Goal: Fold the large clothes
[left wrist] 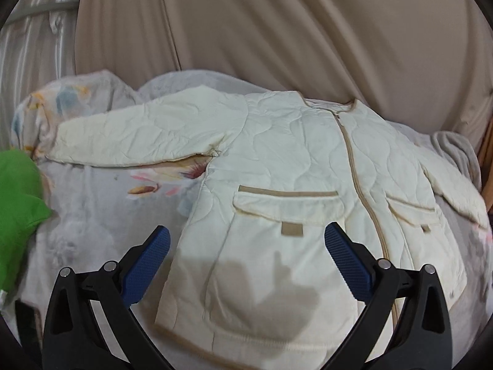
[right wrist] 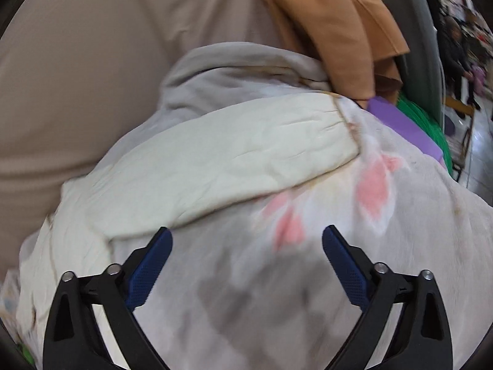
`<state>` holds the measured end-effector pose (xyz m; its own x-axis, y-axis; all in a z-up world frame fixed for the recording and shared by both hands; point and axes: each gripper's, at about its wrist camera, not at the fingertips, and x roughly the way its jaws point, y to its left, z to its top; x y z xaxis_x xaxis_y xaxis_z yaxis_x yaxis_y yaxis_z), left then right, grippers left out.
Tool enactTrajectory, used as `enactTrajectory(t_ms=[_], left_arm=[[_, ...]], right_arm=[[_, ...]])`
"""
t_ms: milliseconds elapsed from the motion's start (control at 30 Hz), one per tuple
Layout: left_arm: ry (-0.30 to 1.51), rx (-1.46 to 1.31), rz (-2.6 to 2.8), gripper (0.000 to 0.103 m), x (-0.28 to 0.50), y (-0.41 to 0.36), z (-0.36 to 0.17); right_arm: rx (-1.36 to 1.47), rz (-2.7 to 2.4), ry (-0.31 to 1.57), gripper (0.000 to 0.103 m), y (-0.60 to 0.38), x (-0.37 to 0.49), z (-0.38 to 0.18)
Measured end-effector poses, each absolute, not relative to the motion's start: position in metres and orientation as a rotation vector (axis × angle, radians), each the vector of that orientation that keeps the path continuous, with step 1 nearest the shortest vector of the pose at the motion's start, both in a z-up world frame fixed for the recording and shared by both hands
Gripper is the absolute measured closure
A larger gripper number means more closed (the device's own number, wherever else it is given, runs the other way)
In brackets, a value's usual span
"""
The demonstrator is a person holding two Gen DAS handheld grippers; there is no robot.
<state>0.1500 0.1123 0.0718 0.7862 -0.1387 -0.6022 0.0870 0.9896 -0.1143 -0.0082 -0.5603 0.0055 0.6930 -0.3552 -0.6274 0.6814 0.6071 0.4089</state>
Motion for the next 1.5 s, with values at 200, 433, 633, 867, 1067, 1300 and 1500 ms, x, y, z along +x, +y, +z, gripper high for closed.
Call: enactTrajectory(t_ms=[200, 433, 633, 867, 1067, 1300, 1500], left_arm=[[0.707, -0.192, -0.118, 0.005, 0.196, 0.125, 0.062], [0.717, -0.205, -0.105, 0.007, 0.225, 0.128, 0.059], [0.677, -0.204, -0.122, 0.008, 0.236, 0.118, 0.074], [0.666, -0.265, -0.202, 0.007, 0.257, 0.102, 0.092], [0.780, -0.345, -0.294, 0.007, 0.302, 0.090, 0.075], [0.945, -0.420, -0.344, 0.007, 0.351, 0.074, 0.032], [0.980, -0.359, -0.386, 0.057, 0.370, 0.045, 0.017]], right_arm=[[0.891, -0.644, 0.502, 0.033, -0.622, 0.014, -0.025], [0.848, -0.589, 0.383, 0.089, -0.610, 0.063, 0.017], [0.410, -0.153, 0.276, 0.090, -0.426, 0.163, 0.147], [0.129, 0.311, 0.499, 0.081, -0.187, 0.286, 0.120], [0.027, 0.380, 0.642, 0.059, -0.115, 0.311, 0.060], [0.184, 0.127, 0.517, 0.037, -0.269, 0.229, 0.066], [0.528, -0.108, 0.576, 0.035, -0.403, 0.206, 0.018]])
